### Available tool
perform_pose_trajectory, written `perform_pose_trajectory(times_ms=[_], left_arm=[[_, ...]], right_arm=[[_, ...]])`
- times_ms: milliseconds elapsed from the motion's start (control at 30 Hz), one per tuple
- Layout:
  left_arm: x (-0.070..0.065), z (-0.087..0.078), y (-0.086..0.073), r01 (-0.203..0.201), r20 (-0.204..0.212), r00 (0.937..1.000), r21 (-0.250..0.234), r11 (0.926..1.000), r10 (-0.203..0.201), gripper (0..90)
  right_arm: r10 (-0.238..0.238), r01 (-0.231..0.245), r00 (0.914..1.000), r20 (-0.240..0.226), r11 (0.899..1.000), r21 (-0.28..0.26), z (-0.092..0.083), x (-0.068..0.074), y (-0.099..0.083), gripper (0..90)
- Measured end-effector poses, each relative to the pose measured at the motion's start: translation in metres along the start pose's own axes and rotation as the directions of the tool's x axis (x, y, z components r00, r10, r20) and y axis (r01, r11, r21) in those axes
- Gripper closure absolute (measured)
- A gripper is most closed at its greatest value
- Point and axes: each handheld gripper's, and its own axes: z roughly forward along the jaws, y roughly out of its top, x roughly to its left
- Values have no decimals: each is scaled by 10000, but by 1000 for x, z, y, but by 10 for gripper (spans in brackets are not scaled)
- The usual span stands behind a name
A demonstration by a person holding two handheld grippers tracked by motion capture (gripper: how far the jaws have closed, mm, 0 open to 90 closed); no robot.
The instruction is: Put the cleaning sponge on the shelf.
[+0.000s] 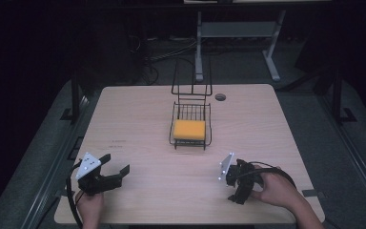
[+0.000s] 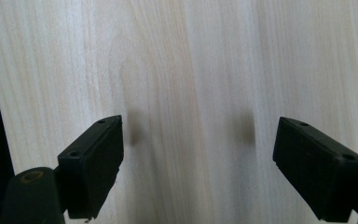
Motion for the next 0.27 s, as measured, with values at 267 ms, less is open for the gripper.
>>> perform_pose_trajectory(times_ms=[267], left_arm=[[-1,1,0,-76,-24,10000,77,9999,76,130]], right_arm=[[51,-50,9999,134,10000,-69,1,6,-8,159]])
